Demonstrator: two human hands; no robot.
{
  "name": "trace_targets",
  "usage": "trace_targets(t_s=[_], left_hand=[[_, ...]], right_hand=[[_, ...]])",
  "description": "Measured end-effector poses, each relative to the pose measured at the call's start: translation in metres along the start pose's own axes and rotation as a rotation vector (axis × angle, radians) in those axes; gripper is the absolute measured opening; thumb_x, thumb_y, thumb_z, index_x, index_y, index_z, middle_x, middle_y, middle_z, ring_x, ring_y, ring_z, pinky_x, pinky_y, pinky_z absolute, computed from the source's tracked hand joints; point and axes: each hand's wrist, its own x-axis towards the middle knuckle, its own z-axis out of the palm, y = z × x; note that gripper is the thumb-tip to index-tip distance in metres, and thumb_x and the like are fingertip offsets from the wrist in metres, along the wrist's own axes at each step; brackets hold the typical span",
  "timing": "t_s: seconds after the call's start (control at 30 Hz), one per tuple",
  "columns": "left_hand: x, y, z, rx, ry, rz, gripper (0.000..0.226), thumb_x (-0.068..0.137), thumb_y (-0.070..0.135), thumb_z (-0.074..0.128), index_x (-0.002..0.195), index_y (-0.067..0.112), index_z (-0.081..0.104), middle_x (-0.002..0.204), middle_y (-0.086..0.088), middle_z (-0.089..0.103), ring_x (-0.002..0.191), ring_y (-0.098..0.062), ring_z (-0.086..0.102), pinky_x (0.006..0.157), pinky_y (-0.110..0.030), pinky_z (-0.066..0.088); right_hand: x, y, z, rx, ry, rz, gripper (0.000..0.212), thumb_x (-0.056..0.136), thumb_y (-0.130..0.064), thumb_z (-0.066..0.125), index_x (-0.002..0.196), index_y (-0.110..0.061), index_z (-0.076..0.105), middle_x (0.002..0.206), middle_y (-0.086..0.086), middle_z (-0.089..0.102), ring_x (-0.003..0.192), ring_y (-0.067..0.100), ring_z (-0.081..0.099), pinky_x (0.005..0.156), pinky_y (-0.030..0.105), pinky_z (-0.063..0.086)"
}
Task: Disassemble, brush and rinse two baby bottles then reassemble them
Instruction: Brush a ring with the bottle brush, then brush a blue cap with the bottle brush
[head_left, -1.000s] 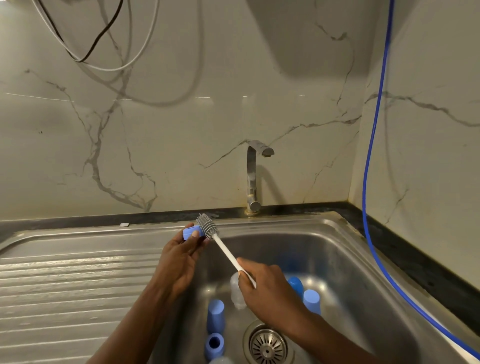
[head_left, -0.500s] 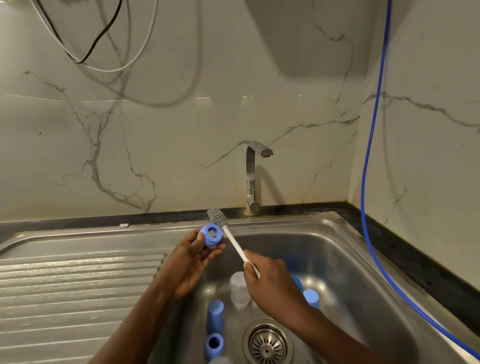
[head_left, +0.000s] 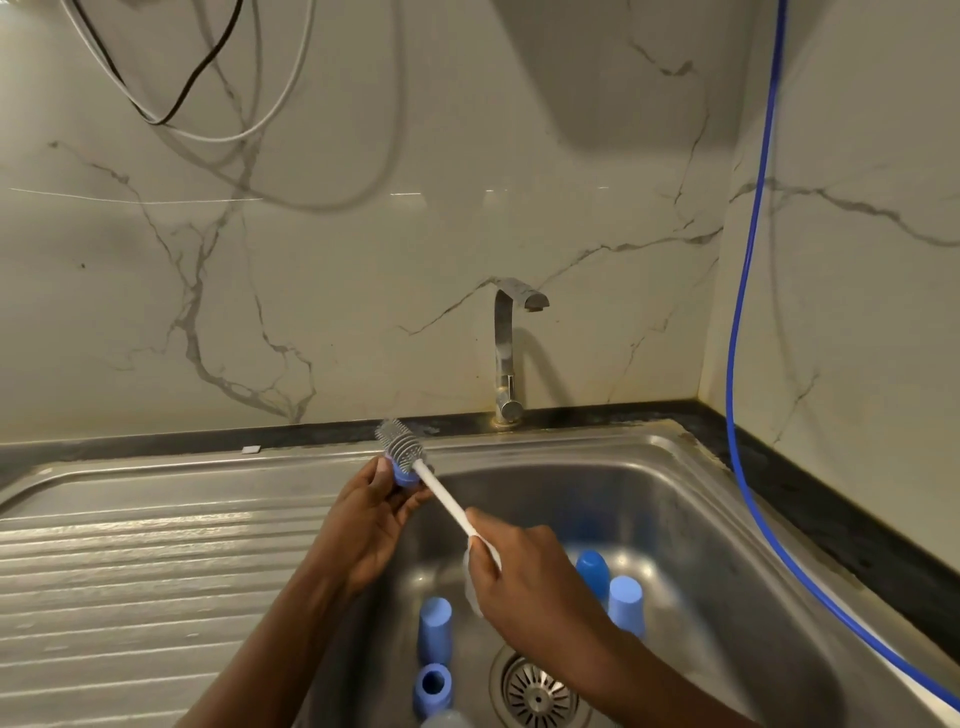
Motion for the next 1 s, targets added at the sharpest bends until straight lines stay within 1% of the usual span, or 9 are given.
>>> trace_targets(t_s=[0.1, 0.17, 0.23, 0.47, 0.57, 0.67, 0.77, 0.83, 1.0], left_hand=[[-0.001, -0.002, 0.005, 0.085, -0.035, 0.013, 0.03, 0.104, 0.013, 0.037, 0.125, 0.003, 0.056, 0.118, -0.019, 0.067, 0.104, -0.031, 0.068, 0.074, -0.029, 0.061], [-0.003, -0.001, 0.006, 0.109, -0.029, 0.036, 0.029, 0.104, 0.013, 0.037, 0.124, 0.004, 0.057, 0.118, -0.018, 0.067, 0.1, -0.03, 0.069, 0.075, -0.028, 0.061], [-0.004, 0.002, 0.004, 0.091, -0.01, 0.062, 0.028, 0.104, 0.014, 0.036, 0.119, 0.004, 0.058, 0.114, -0.017, 0.067, 0.09, -0.025, 0.073, 0.074, -0.027, 0.061], [0.005, -0.002, -0.011, 0.052, 0.063, 0.017, 0.035, 0.101, 0.01, 0.046, 0.132, -0.006, 0.049, 0.125, -0.026, 0.061, 0.095, -0.03, 0.071, 0.076, -0.031, 0.061], [0.006, -0.004, -0.011, 0.075, 0.0, -0.003, 0.036, 0.099, 0.009, 0.047, 0.132, -0.006, 0.05, 0.126, -0.026, 0.062, 0.101, -0.032, 0.07, 0.077, -0.031, 0.06], [-0.001, -0.003, -0.001, 0.129, -0.074, -0.005, 0.032, 0.091, 0.01, 0.054, 0.121, -0.003, 0.055, 0.116, -0.022, 0.066, 0.102, -0.033, 0.069, 0.082, -0.034, 0.06], [0.001, -0.005, 0.006, 0.077, -0.071, -0.007, 0.017, 0.087, -0.003, 0.056, 0.099, 0.007, 0.051, 0.104, -0.023, 0.062, 0.087, -0.028, 0.072, 0.084, -0.034, 0.059], [0.0, -0.011, 0.01, 0.159, -0.055, -0.016, 0.021, 0.089, -0.008, 0.053, 0.098, 0.009, 0.046, 0.107, -0.026, 0.06, 0.087, -0.029, 0.072, 0.08, -0.031, 0.059], [-0.018, -0.031, 0.029, 0.547, -0.198, -0.143, 0.026, 0.098, 0.005, 0.05, 0.122, 0.014, 0.055, 0.116, -0.017, 0.064, 0.106, -0.03, 0.065, 0.083, -0.031, 0.059]], right_hand=[[0.006, 0.009, -0.005, 0.006, 0.045, 0.085, 0.016, 0.098, -0.025, 0.043, 0.098, -0.022, 0.059, 0.067, 0.002, 0.051, 0.058, 0.019, 0.046, 0.058, 0.027, 0.035], [0.003, 0.015, -0.007, 0.001, 0.013, 0.116, 0.019, 0.096, -0.021, 0.043, 0.078, -0.018, 0.047, 0.059, 0.0, 0.041, 0.055, 0.019, 0.039, 0.057, 0.031, 0.034], [-0.002, 0.016, -0.006, -0.016, -0.003, 0.106, 0.023, 0.094, -0.019, 0.044, 0.072, -0.016, 0.039, 0.057, 0.002, 0.038, 0.058, 0.021, 0.035, 0.061, 0.037, 0.035], [0.004, 0.022, -0.013, 0.055, -0.028, 0.086, 0.018, 0.094, -0.021, 0.047, 0.077, -0.015, 0.046, 0.058, 0.001, 0.043, 0.06, 0.019, 0.044, 0.062, 0.036, 0.039], [0.004, 0.02, -0.009, 0.034, -0.056, 0.087, 0.017, 0.095, -0.02, 0.046, 0.08, -0.016, 0.051, 0.058, 0.0, 0.042, 0.057, 0.019, 0.042, 0.055, 0.027, 0.035], [0.015, 0.033, -0.021, 0.014, -0.044, 0.173, 0.016, 0.094, -0.02, 0.049, 0.086, -0.014, 0.061, 0.066, 0.001, 0.056, 0.066, 0.023, 0.055, 0.065, 0.036, 0.05], [0.022, 0.054, -0.044, 0.049, -0.103, 0.28, 0.021, 0.095, -0.023, 0.051, 0.105, -0.02, 0.069, 0.071, 0.0, 0.064, 0.047, 0.008, 0.058, 0.044, 0.029, 0.049], [0.02, 0.07, -0.063, 0.071, -0.124, 0.319, 0.024, 0.096, -0.023, 0.051, 0.113, -0.025, 0.068, 0.068, -0.002, 0.063, 0.036, 0.004, 0.049, 0.036, 0.023, 0.042], [0.012, 0.095, -0.088, 0.16, -0.07, 0.466, 0.024, 0.096, -0.02, 0.049, 0.11, -0.021, 0.068, 0.067, 0.006, 0.058, 0.039, 0.01, 0.044, 0.036, 0.021, 0.038]])
